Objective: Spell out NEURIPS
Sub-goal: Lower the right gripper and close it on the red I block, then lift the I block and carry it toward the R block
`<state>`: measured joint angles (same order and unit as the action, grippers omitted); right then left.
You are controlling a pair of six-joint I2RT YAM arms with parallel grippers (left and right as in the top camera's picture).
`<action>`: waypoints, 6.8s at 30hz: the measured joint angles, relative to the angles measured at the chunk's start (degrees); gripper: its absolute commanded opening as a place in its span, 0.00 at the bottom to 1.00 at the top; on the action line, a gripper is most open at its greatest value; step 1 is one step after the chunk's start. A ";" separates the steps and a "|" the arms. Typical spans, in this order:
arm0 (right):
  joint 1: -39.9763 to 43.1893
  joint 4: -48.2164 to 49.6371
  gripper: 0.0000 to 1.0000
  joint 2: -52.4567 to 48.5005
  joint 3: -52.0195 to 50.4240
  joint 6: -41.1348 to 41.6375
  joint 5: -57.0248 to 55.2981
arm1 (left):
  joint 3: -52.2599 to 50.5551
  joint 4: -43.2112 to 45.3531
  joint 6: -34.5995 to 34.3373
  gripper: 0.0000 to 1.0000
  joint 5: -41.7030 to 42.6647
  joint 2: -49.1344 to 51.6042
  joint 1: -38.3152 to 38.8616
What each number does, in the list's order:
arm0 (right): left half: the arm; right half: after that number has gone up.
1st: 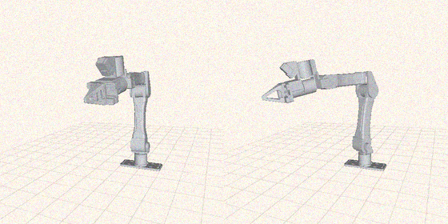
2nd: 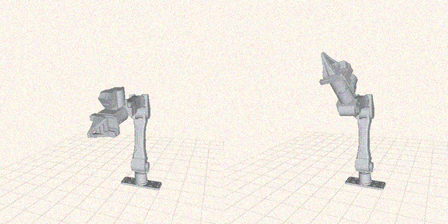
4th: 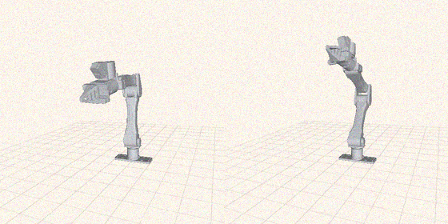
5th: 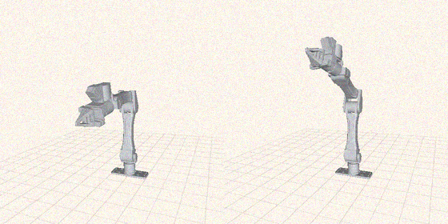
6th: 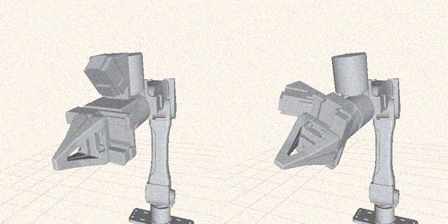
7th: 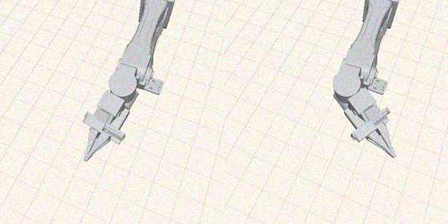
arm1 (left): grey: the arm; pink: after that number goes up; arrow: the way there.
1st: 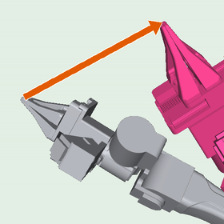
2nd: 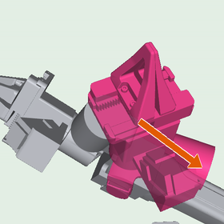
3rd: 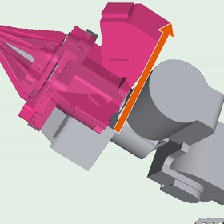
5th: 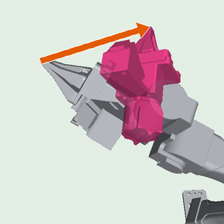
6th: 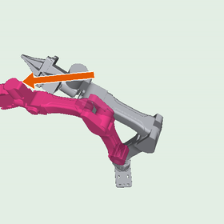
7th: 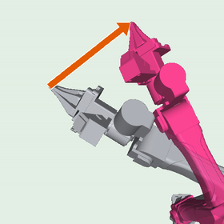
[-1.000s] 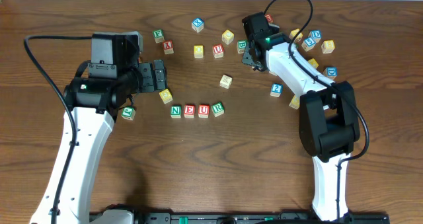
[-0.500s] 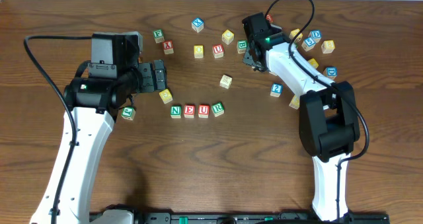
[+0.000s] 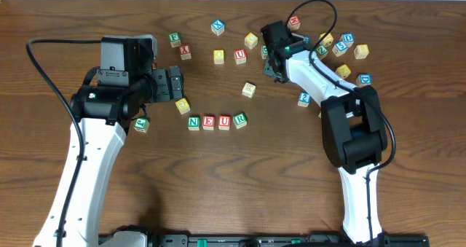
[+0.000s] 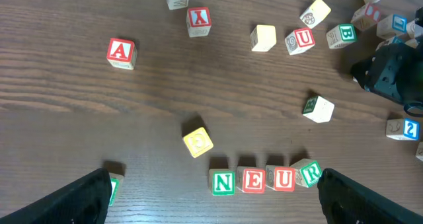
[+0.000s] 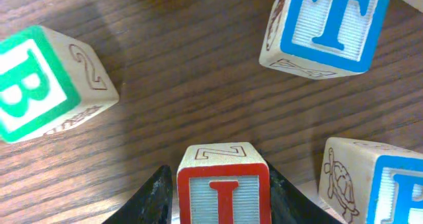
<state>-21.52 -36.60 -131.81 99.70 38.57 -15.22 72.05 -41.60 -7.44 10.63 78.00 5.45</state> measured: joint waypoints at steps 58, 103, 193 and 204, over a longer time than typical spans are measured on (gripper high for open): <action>-0.31 -6.27 0.32 0.00 5.20 -1.95 0.00 | 0.00 0.02 0.00 0.98 0.00 0.00 0.00; -0.33 -6.43 0.33 0.00 5.20 -1.95 -0.09 | 0.00 0.02 0.00 0.98 0.00 0.00 0.00; -0.42 -10.99 0.20 1.07 5.29 -3.61 -1.14 | 0.00 0.02 0.00 0.98 0.00 0.00 0.00; -2.60 -19.96 0.17 11.58 5.31 -6.03 -1.29 | 0.00 0.00 0.00 0.98 0.00 0.00 0.00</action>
<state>-24.12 -56.55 -120.22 105.01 32.53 -16.51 72.05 -41.60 -7.44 10.63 78.00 5.45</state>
